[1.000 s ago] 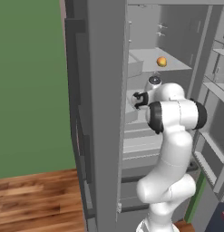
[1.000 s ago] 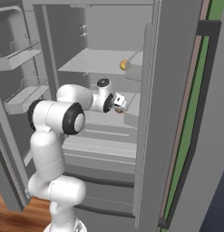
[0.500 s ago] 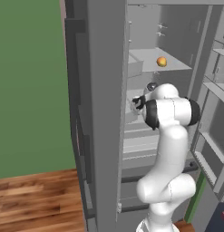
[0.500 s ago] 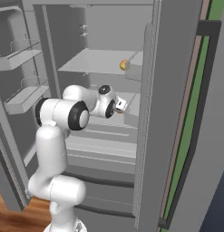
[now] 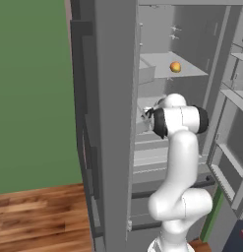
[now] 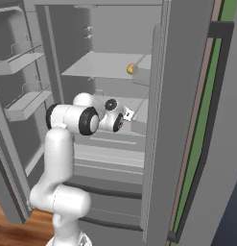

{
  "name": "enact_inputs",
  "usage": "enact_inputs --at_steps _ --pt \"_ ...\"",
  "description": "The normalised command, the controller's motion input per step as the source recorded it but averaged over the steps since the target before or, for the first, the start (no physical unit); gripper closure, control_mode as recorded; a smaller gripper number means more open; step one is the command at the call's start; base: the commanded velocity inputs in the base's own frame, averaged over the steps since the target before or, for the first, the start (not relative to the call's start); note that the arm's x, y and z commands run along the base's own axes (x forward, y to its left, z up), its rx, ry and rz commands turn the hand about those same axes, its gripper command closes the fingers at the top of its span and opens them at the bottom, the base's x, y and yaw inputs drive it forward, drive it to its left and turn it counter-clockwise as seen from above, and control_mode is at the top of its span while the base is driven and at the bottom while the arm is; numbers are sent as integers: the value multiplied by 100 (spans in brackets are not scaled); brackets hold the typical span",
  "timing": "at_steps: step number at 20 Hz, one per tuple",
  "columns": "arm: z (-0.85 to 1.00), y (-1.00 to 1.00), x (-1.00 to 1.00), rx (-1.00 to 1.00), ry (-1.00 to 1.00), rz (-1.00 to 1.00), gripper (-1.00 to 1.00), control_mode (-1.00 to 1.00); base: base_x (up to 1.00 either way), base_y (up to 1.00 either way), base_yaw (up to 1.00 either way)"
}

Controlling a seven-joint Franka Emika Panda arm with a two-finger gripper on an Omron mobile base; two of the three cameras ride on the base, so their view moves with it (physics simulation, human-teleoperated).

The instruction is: Place the cold items (mango and onion) from the fridge in one tupperware on the dining counter. Place the warm items (hot dog and kebab skewer) in the stove area in another tupperware.

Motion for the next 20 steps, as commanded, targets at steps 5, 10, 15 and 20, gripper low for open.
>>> enact_inputs --at_steps 5,10,15,20 --pt "-24 -21 33 0 -9 0 -100 -100 0 0 0" --pt "-24 -40 18 6 -10 0 100 -100 0 0 0" --pt "-1 -57 -42 30 -3 0 100 -100 0 0 0" --pt "3 -7 -91 25 0 0 100 -100 0 0 0"
